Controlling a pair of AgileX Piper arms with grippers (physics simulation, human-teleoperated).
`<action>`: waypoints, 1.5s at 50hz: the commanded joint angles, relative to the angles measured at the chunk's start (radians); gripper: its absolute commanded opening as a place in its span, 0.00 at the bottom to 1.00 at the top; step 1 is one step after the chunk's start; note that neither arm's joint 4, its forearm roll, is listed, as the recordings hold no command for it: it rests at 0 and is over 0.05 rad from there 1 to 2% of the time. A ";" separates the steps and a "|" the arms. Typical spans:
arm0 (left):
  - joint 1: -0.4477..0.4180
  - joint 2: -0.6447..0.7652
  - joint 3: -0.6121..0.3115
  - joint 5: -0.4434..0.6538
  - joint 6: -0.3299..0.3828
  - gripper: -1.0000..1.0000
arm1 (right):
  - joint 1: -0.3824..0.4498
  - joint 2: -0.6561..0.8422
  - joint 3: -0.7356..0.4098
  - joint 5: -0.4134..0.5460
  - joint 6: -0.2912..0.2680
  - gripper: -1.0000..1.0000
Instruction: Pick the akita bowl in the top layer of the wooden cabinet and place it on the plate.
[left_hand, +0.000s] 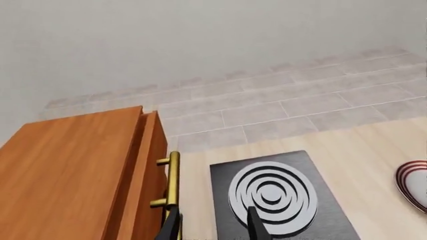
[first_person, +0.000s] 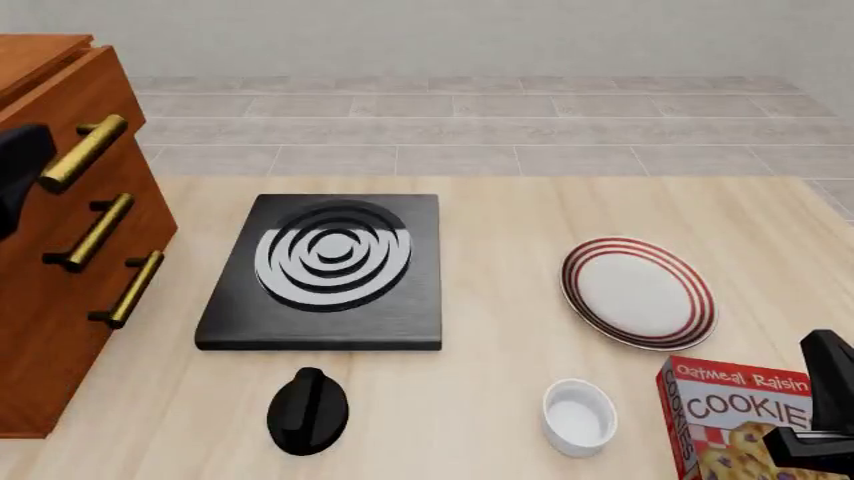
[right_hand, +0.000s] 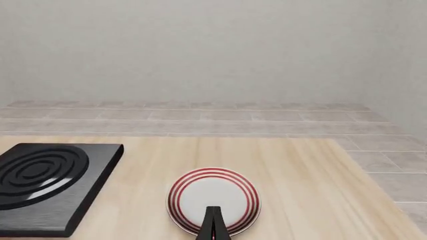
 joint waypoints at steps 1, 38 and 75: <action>-0.016 0.052 -0.075 0.067 0.001 1.00 | 0.000 0.003 0.000 -0.002 -0.001 0.00; -0.070 0.187 -0.310 0.364 -0.018 1.00 | -0.001 0.001 0.000 0.001 0.001 0.00; -0.002 0.329 -0.495 0.543 0.081 1.00 | -0.001 0.010 0.000 -0.005 -0.002 0.00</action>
